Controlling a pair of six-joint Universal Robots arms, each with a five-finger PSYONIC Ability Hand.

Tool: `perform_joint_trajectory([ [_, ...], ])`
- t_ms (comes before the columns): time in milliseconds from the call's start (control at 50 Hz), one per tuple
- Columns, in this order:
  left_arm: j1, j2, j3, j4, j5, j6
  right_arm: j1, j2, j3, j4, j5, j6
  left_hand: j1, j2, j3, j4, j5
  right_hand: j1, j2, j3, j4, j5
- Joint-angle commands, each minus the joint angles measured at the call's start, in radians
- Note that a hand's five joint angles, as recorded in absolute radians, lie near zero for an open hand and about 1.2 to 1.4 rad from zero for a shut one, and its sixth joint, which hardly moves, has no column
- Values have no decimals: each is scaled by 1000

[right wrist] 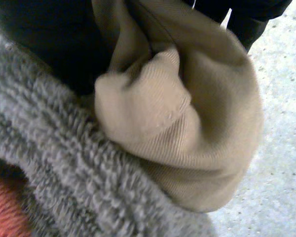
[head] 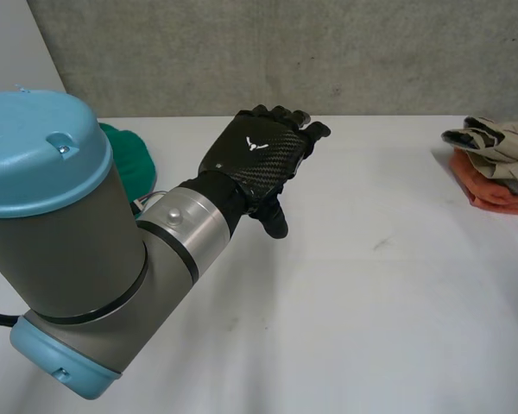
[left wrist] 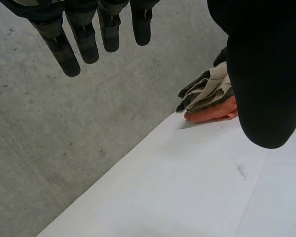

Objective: Fold the laundry.

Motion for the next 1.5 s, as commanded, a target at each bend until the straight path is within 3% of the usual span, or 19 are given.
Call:
perform_joint_trajectory([
  [20,-10,4,0,0,-1,0,-2,-154,128,34,77,-15,21,-6,-13,-2,-22,-608,-688,-705,-765,-724],
  [220,-44,29,4,-2,0,2,-75,-437,386,146,111,-153,18,-9,-16,-5,-25,-608,-688,-705,-765,-724],
  [300,-62,66,-4,-3,0,0,-125,-500,389,311,238,-323,15,-12,-19,-8,-28,-608,-688,-705,-765,-724],
  [320,-65,73,-7,-3,2,0,-131,-508,368,382,301,-439,15,-12,-19,-8,-28,-608,-688,-705,-765,-724],
  [400,-71,129,-29,-3,29,-8,-126,-528,322,479,459,-742,9,-18,-25,-14,-34,-608,-688,-705,-765,-724],
  [460,-64,181,-39,2,60,-24,-100,-566,331,461,546,-843,3,-23,-31,-19,-39,-608,-688,-705,-765,-724],
  [580,36,247,-55,15,60,-28,67,-729,436,398,512,-580,-3,-30,-37,-26,-46,-608,-688,-705,-765,-724],
  [660,218,261,-65,34,57,-25,150,-883,602,317,421,-384,-3,-30,-37,-26,-46,-608,-688,-705,-765,-724],
  [680,310,259,-69,41,55,-26,173,-908,637,298,395,-356,-3,-30,-37,-26,-46,-608,-688,-705,-765,-724],
  [780,548,166,-78,90,62,-12,311,-1011,845,188,251,-290,-3,-30,-37,-26,-46,-608,-688,-705,-765,-724],
  [900,686,-110,6,176,81,61,481,-1016,1026,178,211,-329,15,-12,-19,-8,-28,-608,-688,-705,-765,-724],
  [1040,754,-412,140,183,198,308,563,-935,1098,250,215,-487,30,3,-4,7,-13,-608,-688,-705,-765,-724],
  [1100,771,-485,190,176,227,351,566,-912,1109,270,219,-544,59,32,25,36,16,-608,-688,-705,-765,-724],
  [1200,768,-586,264,176,243,357,555,-909,1126,275,219,-567,352,325,318,329,309,-608,-688,-705,-765,-724],
  [1240,765,-592,269,179,243,356,550,-907,1132,275,219,-567,580,554,546,557,537,-608,-688,-705,-765,-724],
  [1260,759,-591,267,179,240,354,547,-907,1133,273,219,-569,919,892,885,896,876,-608,-688,-705,-765,-724],
  [1300,751,-583,261,179,238,350,541,-905,1135,275,220,-570,1217,1190,1183,1194,1174,-608,-688,-705,-765,-724],
  [1380,705,-531,241,176,236,319,530,-907,1133,273,229,-570,1218,1192,1184,1196,1176,-608,-688,-705,-765,-724],
  [1500,579,-254,116,189,230,115,529,-925,1123,273,290,-570,1218,1192,1184,1196,1176,-608,-688,-705,-765,-724],
])
